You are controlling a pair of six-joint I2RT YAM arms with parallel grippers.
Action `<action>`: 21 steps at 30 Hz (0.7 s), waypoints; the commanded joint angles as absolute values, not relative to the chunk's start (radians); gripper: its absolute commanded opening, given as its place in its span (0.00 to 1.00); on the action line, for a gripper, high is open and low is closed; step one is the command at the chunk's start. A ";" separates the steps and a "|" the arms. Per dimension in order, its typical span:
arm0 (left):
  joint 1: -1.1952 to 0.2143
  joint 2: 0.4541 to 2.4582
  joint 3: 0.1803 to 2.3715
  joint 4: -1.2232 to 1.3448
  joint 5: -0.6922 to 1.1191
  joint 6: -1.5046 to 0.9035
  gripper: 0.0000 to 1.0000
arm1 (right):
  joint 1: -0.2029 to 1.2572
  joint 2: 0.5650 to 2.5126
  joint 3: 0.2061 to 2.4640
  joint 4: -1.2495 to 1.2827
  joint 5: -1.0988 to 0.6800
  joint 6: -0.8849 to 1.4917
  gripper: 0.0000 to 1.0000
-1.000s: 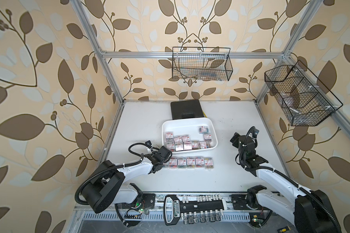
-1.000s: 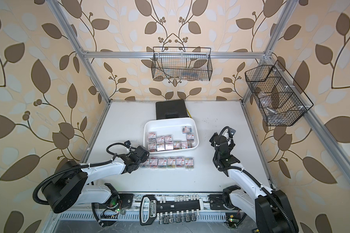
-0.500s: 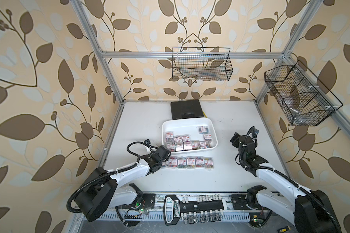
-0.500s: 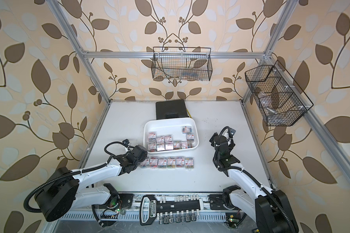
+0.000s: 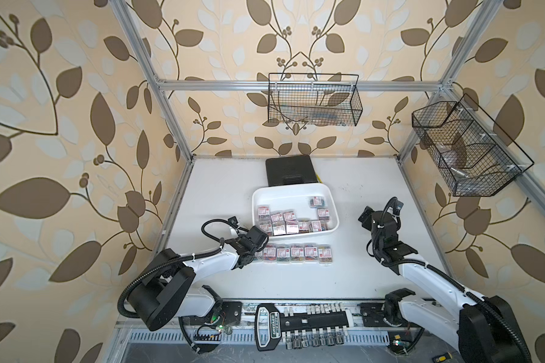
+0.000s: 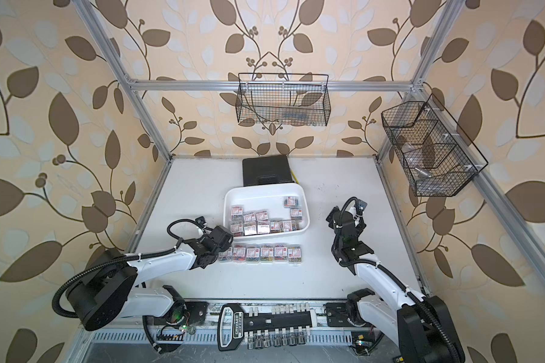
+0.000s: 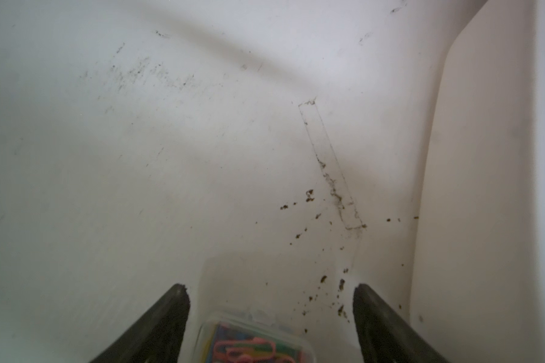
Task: Take the paper clips out of the storage box
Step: Place the boxed paper clips at the center of the board.
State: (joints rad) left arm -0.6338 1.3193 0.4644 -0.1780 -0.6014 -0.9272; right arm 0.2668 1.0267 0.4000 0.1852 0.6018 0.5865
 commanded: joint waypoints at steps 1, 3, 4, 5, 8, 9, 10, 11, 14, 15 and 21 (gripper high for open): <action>-0.630 1.293 0.471 -0.145 -0.579 -0.887 0.84 | 0.266 1.024 0.388 0.196 0.603 0.588 0.89; -0.631 1.266 0.454 -0.129 -0.549 -0.859 0.84 | 0.266 1.023 0.388 0.196 0.603 0.588 0.89; -0.630 1.254 0.447 -0.120 -0.534 -0.847 0.84 | 0.267 1.024 0.388 0.196 0.603 0.588 0.89; -0.630 1.238 0.438 -0.108 -0.514 -0.835 0.84 | 0.267 1.025 0.388 0.196 0.603 0.588 0.89; -0.630 1.202 0.417 -0.084 -0.456 -0.803 0.84 | 0.268 1.024 0.388 0.196 0.605 0.588 0.89; -0.631 1.190 0.412 -0.088 -0.447 -0.802 0.84 | 0.268 1.024 0.388 0.196 0.605 0.588 0.89; -0.631 1.180 0.409 -0.094 -0.444 -0.803 0.84 | 0.267 1.025 0.388 0.196 0.605 0.588 0.89; -0.630 1.170 0.405 -0.102 -0.445 -0.805 0.84 | 0.267 1.024 0.388 0.196 0.605 0.588 0.89; -0.631 1.143 0.394 -0.114 -0.437 -0.805 0.85 | 0.270 1.024 0.388 0.195 0.607 0.588 0.89; -0.630 1.138 0.393 -0.118 -0.429 -0.803 0.85 | 0.269 1.024 0.388 0.197 0.607 0.588 0.89; -0.632 1.131 0.422 -0.197 -0.481 -0.819 0.86 | 0.270 1.023 0.388 0.196 0.607 0.587 0.89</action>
State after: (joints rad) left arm -0.6334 1.1526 0.3988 -0.1528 -0.4496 -0.8150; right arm 0.2672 1.0267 0.4000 0.1848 0.6018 0.5865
